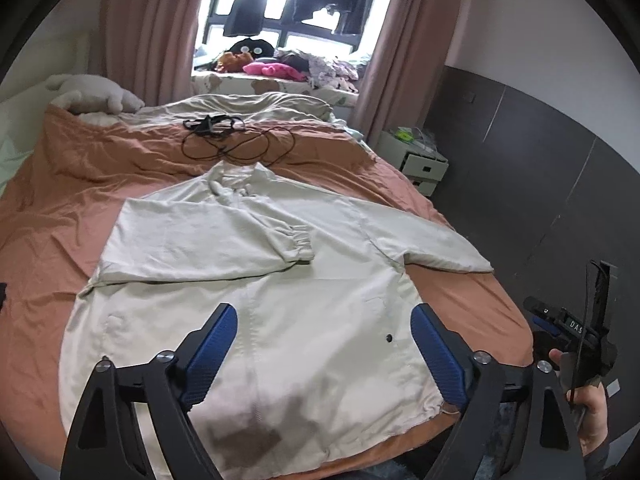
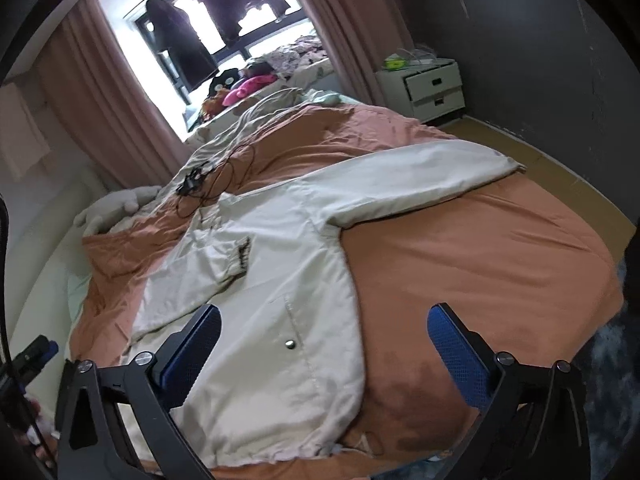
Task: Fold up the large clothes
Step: 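Move the right tool to the other outstretched sleeve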
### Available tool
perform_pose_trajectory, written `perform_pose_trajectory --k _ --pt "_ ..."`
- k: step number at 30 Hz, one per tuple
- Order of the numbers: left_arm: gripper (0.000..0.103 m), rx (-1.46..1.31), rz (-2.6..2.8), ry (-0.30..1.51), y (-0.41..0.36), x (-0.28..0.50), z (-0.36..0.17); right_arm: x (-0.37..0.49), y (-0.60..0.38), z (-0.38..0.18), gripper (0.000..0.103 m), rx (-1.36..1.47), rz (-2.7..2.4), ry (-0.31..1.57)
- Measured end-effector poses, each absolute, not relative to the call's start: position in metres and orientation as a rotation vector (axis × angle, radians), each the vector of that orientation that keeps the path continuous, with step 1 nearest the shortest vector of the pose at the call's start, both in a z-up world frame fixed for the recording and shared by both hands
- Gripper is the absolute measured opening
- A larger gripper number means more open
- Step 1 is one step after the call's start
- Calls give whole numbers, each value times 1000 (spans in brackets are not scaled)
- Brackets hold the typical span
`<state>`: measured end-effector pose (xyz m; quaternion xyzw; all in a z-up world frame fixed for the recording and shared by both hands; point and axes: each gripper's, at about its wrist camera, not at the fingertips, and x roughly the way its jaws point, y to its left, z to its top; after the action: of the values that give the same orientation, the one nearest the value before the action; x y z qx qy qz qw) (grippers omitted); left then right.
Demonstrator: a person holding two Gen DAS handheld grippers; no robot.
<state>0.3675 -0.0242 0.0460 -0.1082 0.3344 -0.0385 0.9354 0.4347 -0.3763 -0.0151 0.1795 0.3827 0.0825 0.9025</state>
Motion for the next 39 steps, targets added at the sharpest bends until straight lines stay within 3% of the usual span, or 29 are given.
perform_pose_trajectory --k 4,15,17,20,23,28,39 --pt "100 -214 -87 685 -35 381 41 445 -394 -27 103 404 153 802" --pt "101 -188 -124 745 -51 455 8 483 -442 -58 103 479 47 789" --pt "101 -189 -133 758 -52 468 1 495 -457 -65 101 511 27 792" --pt "101 -194 -147 783 -55 494 -14 511 -472 -74 87 547 2 801" --pt "97 -200 -153 816 -56 520 -31 532 -491 -90 82 612 -20 806" --pt "82 -189 -167 882 -59 561 -64 569 -511 -117 73 679 -32 820" --pt "68 -153 -126 944 -41 631 -122 646 -542 -170 61 724 -116 842"
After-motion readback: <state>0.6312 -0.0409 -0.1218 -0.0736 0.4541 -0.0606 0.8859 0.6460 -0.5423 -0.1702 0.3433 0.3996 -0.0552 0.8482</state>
